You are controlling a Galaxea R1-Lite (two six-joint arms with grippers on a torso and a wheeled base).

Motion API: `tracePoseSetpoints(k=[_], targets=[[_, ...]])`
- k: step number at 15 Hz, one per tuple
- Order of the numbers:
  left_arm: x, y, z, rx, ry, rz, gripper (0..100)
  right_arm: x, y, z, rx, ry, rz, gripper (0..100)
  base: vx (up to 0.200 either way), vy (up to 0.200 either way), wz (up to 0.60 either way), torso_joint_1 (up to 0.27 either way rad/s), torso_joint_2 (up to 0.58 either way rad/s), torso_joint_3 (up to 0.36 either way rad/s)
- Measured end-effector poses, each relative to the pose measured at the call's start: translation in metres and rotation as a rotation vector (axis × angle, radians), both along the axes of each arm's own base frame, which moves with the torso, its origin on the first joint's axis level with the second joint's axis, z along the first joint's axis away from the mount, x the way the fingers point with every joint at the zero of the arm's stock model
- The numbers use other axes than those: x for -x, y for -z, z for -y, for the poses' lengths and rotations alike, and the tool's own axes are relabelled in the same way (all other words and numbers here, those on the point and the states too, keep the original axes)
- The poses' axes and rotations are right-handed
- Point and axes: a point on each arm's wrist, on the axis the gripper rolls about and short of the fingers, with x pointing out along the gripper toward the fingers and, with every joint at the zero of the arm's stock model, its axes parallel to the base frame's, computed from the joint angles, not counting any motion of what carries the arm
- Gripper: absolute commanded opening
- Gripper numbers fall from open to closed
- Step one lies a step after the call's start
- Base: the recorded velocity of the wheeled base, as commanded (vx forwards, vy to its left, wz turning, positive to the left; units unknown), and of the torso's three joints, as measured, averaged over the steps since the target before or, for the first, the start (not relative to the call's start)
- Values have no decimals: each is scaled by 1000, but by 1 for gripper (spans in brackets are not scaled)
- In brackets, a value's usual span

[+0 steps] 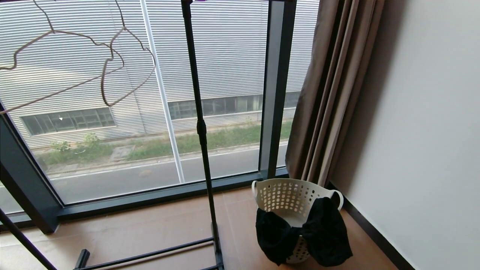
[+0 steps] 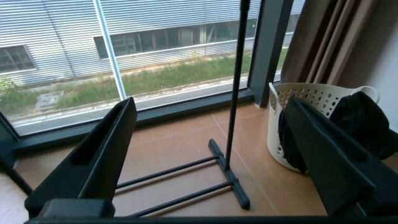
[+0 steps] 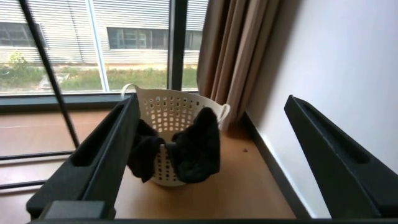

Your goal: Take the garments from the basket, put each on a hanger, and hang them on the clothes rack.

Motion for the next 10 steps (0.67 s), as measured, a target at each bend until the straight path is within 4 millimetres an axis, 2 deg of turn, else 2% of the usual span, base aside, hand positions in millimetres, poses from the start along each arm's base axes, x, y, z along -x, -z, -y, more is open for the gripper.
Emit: tracePoseSetpoints(k=[3, 10], targets=[[0, 0, 0, 0, -1, 0, 100, 0, 0, 0, 0, 0, 2, 100, 0, 0, -600, 9, 6, 2], [0, 0, 0, -2, -13, -1, 100, 0, 0, 0, 0, 0, 0, 100, 0, 0, 0, 0, 0, 0]])
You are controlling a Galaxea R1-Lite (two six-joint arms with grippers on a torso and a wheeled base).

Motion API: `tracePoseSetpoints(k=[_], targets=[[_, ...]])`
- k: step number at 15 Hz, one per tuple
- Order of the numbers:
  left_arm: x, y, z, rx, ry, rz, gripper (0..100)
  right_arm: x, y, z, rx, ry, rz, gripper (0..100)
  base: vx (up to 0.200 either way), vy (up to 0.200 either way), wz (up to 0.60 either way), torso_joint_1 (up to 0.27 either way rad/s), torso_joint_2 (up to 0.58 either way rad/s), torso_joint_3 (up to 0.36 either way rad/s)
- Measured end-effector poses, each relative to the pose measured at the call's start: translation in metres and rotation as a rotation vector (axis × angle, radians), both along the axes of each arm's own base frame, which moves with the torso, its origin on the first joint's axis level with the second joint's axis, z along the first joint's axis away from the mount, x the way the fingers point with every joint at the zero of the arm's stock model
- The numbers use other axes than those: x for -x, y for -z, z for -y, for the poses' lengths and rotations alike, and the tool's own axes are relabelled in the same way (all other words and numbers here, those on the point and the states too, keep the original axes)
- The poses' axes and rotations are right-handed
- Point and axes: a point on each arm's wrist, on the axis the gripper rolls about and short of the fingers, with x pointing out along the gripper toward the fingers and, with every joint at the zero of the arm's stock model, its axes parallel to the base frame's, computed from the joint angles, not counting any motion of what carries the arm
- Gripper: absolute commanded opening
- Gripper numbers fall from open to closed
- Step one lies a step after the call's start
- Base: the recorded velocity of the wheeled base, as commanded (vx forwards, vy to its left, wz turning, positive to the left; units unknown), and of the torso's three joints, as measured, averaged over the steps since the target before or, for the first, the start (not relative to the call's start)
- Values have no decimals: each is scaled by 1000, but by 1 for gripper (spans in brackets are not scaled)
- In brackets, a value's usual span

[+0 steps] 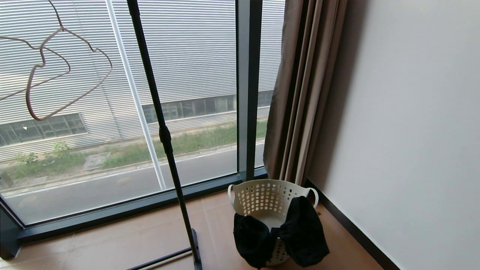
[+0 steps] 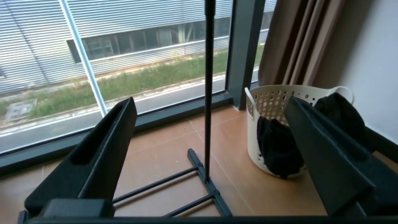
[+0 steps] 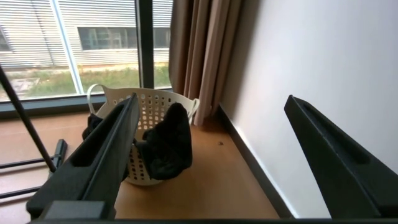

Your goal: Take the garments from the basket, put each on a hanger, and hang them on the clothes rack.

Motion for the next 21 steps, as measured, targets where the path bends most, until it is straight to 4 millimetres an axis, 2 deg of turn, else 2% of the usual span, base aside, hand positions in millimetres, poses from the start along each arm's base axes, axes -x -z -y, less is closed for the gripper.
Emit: tracePoseSetpoints(k=[21], targets=[[0, 0, 0, 3, 2, 1, 100, 0, 0, 0, -19, 6, 5, 100, 0, 0, 0, 2, 2, -181]])
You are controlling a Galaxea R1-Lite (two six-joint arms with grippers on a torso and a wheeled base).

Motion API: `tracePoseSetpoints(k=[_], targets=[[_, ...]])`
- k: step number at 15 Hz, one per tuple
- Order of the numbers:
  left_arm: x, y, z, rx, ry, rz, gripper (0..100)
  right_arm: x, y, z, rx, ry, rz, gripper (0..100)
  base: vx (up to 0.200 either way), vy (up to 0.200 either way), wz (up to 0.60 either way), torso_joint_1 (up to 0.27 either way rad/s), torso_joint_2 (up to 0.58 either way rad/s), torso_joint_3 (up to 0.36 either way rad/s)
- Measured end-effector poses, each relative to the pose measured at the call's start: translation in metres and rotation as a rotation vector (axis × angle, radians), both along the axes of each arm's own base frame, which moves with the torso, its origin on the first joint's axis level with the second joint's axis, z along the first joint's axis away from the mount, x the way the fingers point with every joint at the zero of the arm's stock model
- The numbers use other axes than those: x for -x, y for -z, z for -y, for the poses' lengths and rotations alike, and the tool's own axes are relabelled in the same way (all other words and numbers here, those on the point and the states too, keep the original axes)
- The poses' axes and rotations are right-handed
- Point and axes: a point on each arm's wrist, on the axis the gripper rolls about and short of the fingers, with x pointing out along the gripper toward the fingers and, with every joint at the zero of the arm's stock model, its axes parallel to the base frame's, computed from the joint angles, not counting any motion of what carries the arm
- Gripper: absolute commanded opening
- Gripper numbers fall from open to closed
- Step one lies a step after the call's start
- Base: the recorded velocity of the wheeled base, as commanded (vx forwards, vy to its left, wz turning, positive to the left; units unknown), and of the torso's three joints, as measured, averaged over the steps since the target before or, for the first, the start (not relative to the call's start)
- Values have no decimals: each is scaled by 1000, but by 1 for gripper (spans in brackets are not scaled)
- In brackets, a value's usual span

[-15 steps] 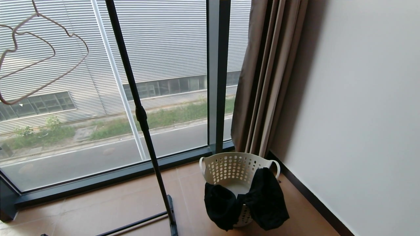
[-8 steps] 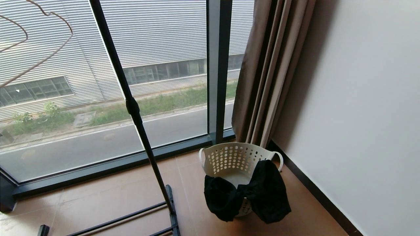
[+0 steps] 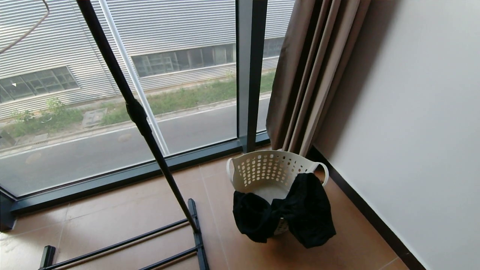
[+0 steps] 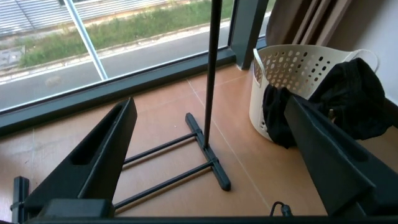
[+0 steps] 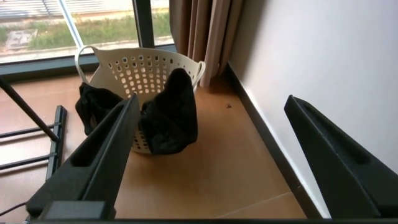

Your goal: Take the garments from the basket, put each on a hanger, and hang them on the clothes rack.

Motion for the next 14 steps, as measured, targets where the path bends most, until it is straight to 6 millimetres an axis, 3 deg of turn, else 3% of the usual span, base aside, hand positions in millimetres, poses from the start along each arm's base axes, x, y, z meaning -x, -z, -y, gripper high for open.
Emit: tracePoseSetpoints(k=[14], targets=[[0, 0, 0, 4, -1, 1, 100, 0, 0, 0, 0, 0, 0, 100, 0, 0, 0, 2, -2, -197]])
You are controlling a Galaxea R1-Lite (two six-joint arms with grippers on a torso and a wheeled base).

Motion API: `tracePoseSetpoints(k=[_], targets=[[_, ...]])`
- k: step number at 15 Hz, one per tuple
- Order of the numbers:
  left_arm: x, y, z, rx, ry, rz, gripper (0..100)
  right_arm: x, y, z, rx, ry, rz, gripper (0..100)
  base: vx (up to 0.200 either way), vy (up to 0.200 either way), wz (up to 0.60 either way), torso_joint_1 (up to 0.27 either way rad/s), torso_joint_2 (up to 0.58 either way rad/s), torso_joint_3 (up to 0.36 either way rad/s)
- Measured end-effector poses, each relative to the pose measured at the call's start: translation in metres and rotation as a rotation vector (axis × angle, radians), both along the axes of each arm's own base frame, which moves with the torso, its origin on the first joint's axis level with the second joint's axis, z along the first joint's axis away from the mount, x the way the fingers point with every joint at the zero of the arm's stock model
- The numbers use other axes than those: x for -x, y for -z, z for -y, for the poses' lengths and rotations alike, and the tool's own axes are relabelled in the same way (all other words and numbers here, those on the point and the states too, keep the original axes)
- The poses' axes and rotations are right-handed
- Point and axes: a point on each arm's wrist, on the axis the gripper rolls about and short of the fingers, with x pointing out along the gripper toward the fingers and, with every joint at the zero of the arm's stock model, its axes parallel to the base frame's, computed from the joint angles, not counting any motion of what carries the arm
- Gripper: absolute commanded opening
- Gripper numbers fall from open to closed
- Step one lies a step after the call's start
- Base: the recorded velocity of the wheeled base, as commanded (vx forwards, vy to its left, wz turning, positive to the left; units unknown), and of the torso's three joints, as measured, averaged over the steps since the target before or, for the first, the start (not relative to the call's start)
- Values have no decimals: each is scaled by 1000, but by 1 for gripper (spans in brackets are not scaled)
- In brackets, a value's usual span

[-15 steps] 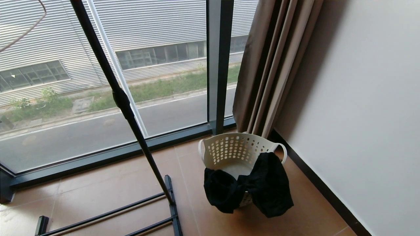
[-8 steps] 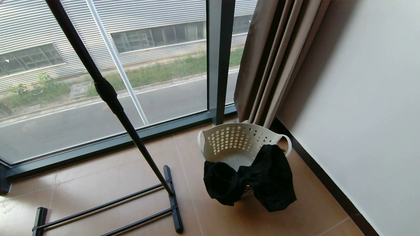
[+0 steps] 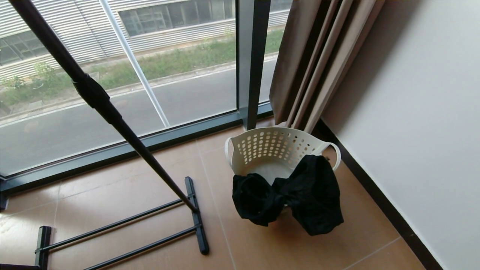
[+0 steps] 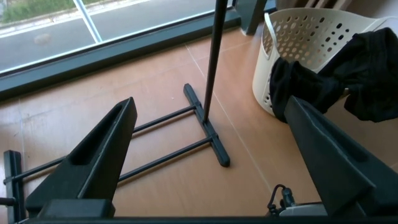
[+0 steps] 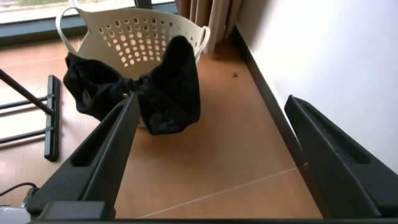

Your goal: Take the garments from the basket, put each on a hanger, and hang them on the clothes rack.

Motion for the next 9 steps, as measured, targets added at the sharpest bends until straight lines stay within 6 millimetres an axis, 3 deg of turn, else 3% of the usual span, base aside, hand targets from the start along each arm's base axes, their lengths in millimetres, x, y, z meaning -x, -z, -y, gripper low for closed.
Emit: tracePoseSetpoints(k=[9], targets=[[0, 0, 0, -10, -12, 0, 100, 0, 0, 0, 5, -1, 0, 100, 0, 0, 0, 4, 0, -176]])
